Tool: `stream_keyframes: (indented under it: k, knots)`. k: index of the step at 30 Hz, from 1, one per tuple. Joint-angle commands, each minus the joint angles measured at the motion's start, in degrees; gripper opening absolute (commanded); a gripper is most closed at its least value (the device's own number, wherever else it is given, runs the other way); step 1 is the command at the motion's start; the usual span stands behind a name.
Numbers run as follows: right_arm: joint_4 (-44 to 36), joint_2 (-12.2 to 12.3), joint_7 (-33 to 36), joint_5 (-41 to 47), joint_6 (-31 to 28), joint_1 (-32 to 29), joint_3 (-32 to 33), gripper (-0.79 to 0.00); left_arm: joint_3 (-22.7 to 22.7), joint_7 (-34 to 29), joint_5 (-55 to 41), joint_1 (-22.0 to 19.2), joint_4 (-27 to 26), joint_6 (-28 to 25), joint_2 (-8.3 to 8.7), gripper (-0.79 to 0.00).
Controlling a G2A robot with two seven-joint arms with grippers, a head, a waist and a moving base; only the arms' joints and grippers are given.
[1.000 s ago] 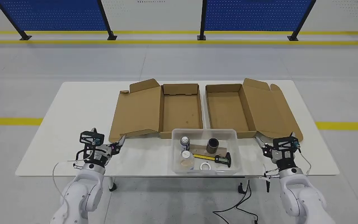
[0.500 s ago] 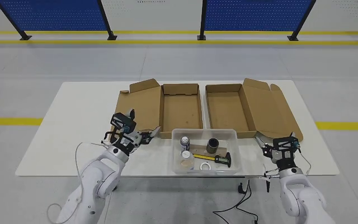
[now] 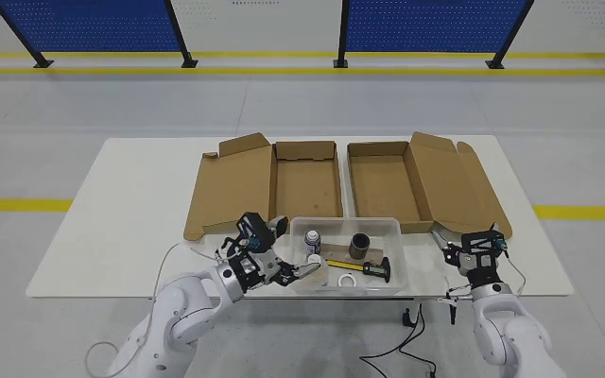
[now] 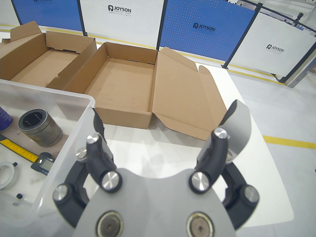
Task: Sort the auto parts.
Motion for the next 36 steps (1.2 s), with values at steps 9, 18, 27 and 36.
stream_keyframes:
  k: [9, 18, 27, 36]
  knots:
    - [0.0, 0.0, 0.0, 0.0, 0.0, 0.0, 0.0, 0.0, 4.12, -1.82, 2.86, -1.03, 5.53, 3.01, -0.25, 0.0]
    - [0.0, 0.0, 0.0, 0.0, 0.0, 0.0, 0.0, 0.0, 6.8, -1.16, 1.82, -1.82, 8.9, 5.57, -0.65, 0.0]
    - [0.0, 0.0, 0.0, 0.0, 0.0, 0.0, 0.0, 0.0, 8.57, 1.09, 2.29, -3.08, 11.25, 6.05, -0.91, -0.139]
    - [0.0, 0.0, 0.0, 0.0, 0.0, 0.0, 0.0, 0.0, 9.79, 1.9, 3.01, -3.93, 11.82, 5.74, -1.0, -0.163]
